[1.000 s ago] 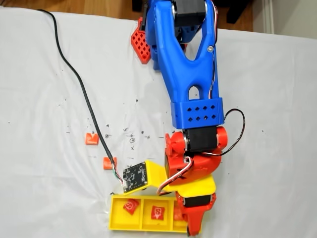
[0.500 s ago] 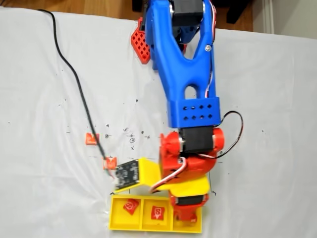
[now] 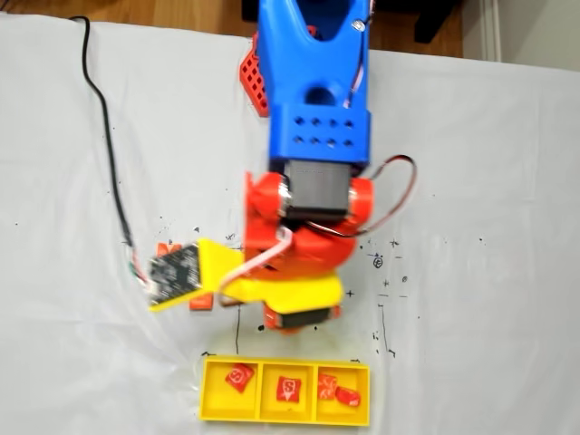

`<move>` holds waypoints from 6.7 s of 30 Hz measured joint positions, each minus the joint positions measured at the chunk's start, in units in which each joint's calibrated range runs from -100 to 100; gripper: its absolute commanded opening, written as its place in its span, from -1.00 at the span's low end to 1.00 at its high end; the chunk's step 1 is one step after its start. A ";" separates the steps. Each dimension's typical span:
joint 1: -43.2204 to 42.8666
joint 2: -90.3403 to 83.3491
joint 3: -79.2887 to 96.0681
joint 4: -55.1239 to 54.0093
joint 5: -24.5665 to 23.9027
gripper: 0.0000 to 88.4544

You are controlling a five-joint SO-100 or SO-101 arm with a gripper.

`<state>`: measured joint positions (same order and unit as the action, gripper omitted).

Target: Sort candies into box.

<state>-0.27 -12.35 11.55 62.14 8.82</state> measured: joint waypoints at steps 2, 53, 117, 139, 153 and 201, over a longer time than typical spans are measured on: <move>1.64 -0.17 0.51 1.27 1.42 -1.00; 16.93 23.60 -4.70 3.33 13.33 -0.32; -0.55 6.68 0.77 -16.59 -1.51 -1.00; -2.03 14.72 -0.94 -20.71 -2.49 -0.59; -1.79 14.72 -1.03 -22.46 -2.15 -0.36; 24.81 5.75 4.79 2.62 16.75 -0.42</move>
<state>24.54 -6.60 16.34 64.76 25.57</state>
